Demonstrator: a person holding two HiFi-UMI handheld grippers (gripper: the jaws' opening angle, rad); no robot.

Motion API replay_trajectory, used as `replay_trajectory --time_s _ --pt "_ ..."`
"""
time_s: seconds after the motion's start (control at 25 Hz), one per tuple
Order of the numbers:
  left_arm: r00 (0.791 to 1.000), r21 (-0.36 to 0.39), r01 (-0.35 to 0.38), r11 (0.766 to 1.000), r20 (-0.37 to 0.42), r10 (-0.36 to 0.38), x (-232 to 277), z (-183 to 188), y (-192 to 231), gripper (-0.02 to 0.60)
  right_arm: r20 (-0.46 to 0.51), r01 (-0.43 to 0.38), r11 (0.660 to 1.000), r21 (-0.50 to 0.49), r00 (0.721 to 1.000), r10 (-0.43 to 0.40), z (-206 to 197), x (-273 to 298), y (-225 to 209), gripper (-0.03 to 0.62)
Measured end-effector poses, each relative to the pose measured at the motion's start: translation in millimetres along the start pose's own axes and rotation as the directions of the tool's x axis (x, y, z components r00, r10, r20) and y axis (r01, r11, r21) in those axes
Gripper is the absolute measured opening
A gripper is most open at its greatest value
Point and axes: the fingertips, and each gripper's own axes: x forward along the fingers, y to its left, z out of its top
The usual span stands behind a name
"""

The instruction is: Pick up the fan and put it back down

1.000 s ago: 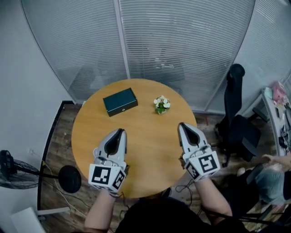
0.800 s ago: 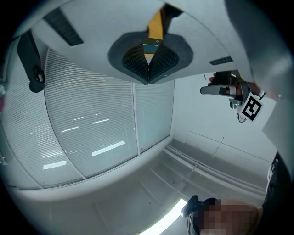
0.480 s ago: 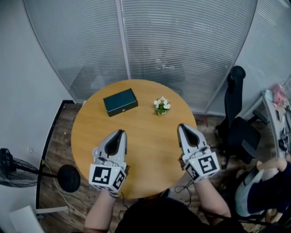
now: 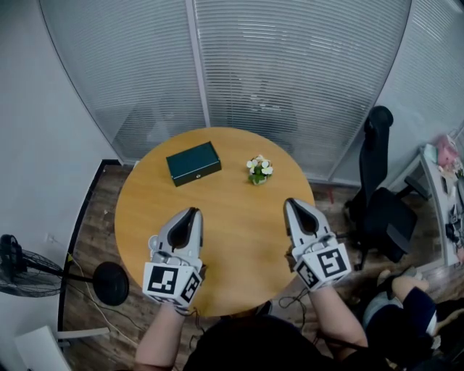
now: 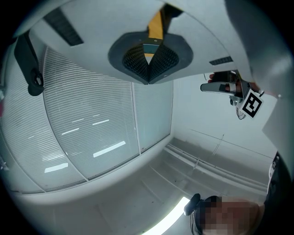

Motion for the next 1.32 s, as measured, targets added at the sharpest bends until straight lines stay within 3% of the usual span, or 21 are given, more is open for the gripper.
replay_trajectory --time_s 1.32 --pt "1.000 0.014 -0.020 1.000 -0.019 0.020 -7 -5 -19 0.026 0.002 -0.031 1.000 -0.004 1.000 0.031 0 -18 -5 0.005"
